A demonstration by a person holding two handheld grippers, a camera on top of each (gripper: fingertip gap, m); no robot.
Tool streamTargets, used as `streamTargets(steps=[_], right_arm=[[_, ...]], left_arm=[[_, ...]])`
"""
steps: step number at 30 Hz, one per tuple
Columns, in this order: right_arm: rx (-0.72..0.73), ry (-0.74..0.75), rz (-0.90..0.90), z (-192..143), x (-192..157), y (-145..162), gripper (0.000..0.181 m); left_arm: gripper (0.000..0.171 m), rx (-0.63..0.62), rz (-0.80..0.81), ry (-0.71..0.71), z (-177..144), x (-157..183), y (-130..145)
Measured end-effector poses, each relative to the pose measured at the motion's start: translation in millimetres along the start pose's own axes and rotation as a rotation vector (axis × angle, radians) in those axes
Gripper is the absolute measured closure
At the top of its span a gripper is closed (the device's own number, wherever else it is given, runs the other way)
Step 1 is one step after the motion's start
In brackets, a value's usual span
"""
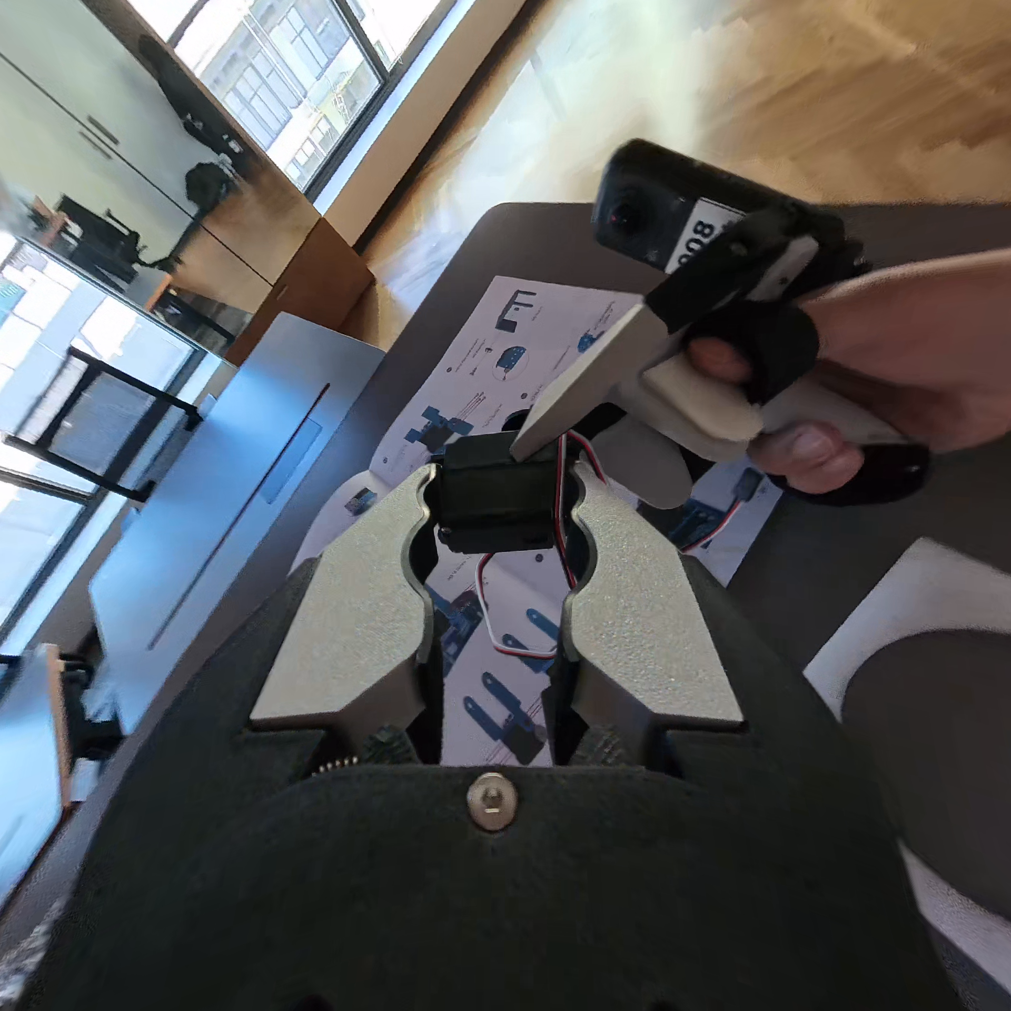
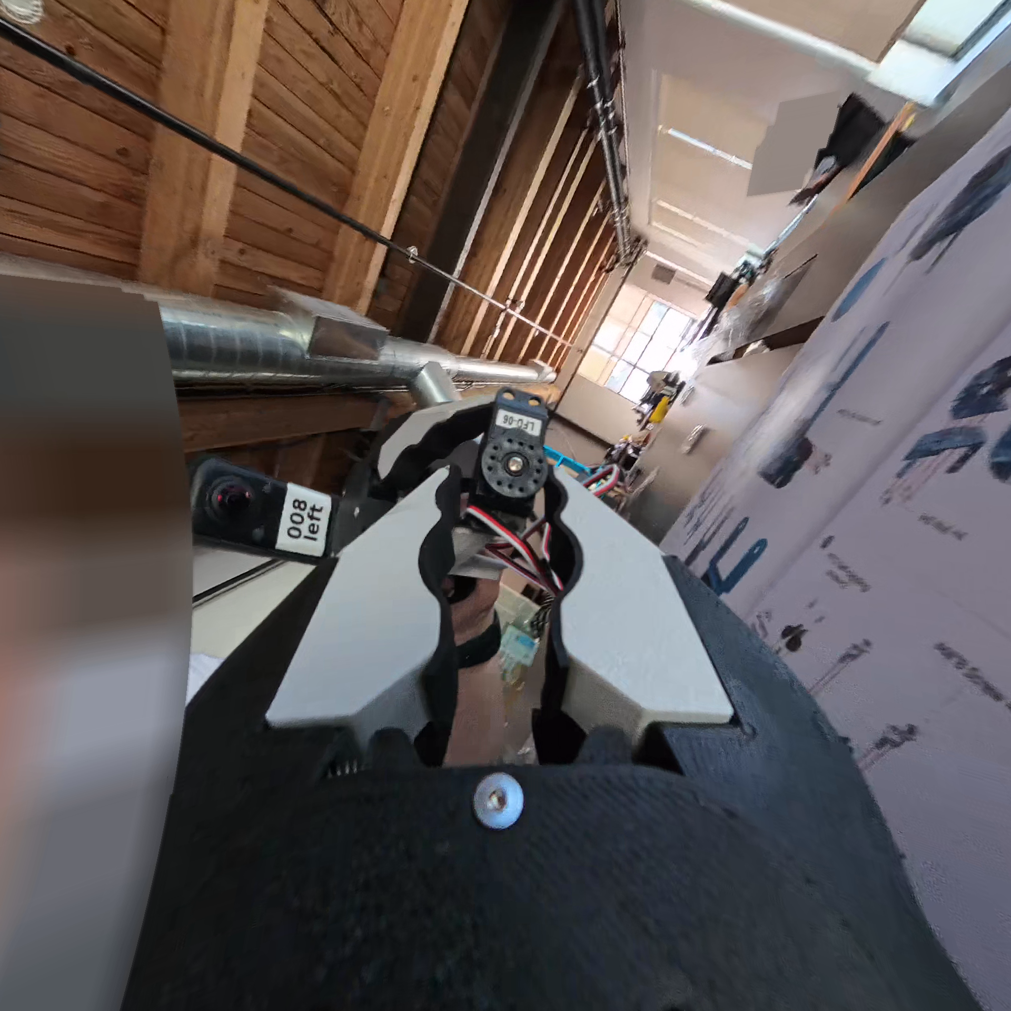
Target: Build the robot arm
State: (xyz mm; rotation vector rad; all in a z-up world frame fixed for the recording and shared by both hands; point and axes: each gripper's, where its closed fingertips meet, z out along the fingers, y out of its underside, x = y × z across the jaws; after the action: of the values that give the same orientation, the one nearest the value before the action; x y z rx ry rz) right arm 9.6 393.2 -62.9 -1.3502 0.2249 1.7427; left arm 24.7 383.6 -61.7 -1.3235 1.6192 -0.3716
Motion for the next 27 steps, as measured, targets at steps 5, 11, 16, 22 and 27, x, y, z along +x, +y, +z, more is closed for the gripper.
streamTargets(steps=[5, 11, 16, 22, 27], right_arm=[[-0.044, -0.009, 0.042, 2.3, 3.5, 7.1, 0.161], [-0.027, 0.161, -0.199, -12.0, 10.8, -8.5, 0.161], [-0.228, 0.272, -0.754, -17.2, -7.8, 1.1, 0.16], [-0.484, 0.227, -0.846, -9.0, 2.3, 48.2, 0.16], [-0.532, 0.189, -0.846, -8.8, 1.2, 58.3, 0.16]], left_arm=[[0.128, -0.035, 0.127, -0.001, 1.1, 8.5, 4.9], [0.113, -0.013, -0.111, 0.142, -0.5, 16.0, 7.0], [0.128, 0.218, -0.452, 0.38, -37.0, 3.0, -14.8], [0.142, 0.132, -0.413, 0.533, -41.9, 24.8, 10.0], [0.137, 0.076, -0.372, 0.562, -38.6, 34.1, 24.6]])
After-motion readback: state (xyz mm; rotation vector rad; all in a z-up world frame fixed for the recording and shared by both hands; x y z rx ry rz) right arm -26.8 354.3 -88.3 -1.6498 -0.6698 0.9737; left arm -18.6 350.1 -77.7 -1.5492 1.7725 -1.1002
